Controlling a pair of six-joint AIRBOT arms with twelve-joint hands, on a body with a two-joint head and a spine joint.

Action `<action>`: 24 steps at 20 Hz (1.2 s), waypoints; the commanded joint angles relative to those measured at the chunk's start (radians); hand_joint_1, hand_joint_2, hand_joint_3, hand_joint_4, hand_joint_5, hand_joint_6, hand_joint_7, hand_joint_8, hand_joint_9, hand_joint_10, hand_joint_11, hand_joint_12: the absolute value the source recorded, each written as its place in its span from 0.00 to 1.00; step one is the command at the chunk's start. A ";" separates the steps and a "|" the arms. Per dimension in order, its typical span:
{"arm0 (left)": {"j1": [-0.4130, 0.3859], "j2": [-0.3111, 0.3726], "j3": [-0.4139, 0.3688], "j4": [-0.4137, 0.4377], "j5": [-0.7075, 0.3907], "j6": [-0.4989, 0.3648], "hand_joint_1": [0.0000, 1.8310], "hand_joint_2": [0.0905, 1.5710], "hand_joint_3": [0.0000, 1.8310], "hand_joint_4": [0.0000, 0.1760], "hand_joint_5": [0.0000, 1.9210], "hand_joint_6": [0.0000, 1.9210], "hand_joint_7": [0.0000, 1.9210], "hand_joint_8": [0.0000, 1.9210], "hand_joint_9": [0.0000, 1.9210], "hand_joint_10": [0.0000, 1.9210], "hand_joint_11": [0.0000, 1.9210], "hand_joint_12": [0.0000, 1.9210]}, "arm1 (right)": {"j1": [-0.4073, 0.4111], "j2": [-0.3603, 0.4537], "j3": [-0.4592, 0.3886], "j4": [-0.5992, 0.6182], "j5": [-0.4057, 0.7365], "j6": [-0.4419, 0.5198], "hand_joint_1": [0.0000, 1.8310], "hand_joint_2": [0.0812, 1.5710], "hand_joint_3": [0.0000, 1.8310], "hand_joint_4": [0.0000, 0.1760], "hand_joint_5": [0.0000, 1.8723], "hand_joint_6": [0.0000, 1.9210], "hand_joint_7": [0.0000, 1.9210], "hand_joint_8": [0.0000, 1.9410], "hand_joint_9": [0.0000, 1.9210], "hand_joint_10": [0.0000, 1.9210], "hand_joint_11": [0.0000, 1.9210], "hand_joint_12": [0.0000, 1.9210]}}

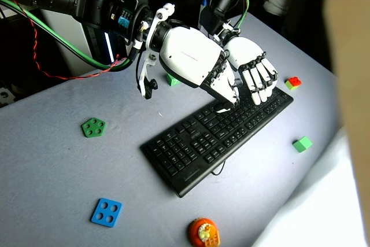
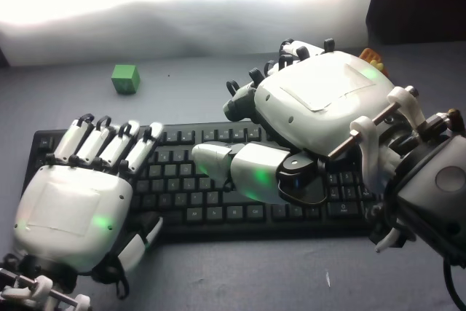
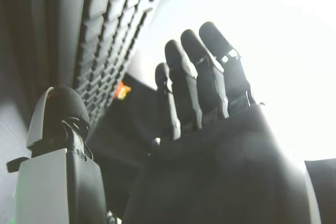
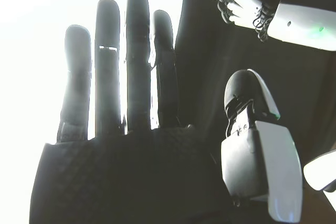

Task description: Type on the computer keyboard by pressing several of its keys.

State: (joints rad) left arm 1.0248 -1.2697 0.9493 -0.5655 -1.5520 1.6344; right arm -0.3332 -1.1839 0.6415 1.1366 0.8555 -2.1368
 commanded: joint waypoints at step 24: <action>-0.082 0.187 -0.162 -0.047 0.125 -0.114 0.00 0.75 0.00 0.19 0.20 0.02 0.22 0.01 0.15 0.18 0.00 0.62 | 0.047 0.026 -0.004 -0.101 0.010 -0.007 0.00 0.75 0.00 0.00 0.39 0.00 0.48 0.00 0.30 0.50 0.10 0.87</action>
State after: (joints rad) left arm 0.9478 -1.0775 0.7750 -0.6636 -1.3430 1.5208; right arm -0.3023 -1.1622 0.6415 1.1053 0.8169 -2.1460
